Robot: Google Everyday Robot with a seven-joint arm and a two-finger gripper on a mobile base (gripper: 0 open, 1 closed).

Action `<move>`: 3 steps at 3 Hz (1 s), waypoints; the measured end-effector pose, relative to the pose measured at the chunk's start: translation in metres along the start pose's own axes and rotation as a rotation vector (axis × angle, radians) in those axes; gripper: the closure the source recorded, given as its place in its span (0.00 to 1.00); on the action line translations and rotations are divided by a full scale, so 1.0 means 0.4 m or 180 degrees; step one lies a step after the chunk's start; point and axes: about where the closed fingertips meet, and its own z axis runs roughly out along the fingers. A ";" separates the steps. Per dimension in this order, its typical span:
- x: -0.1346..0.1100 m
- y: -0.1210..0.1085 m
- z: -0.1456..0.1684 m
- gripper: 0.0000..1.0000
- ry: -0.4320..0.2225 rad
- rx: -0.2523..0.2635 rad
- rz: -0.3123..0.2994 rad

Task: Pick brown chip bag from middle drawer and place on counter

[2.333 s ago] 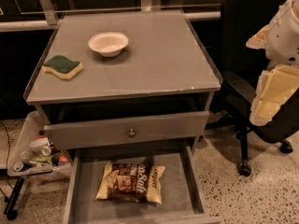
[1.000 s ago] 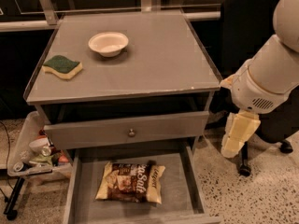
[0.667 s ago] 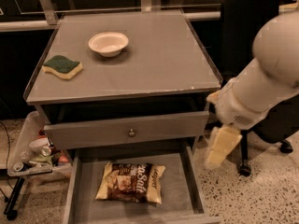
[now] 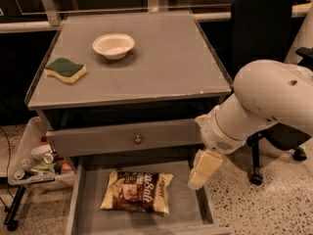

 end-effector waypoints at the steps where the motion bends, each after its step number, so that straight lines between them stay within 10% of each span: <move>1: -0.002 0.002 0.007 0.00 -0.0021 -0.0004 0.0008; 3: -0.079 0.031 0.329 0.00 -0.0282 -0.0270 0.0123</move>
Offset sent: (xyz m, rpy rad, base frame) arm 0.0281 0.1080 -0.1487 0.1699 0.1111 0.0016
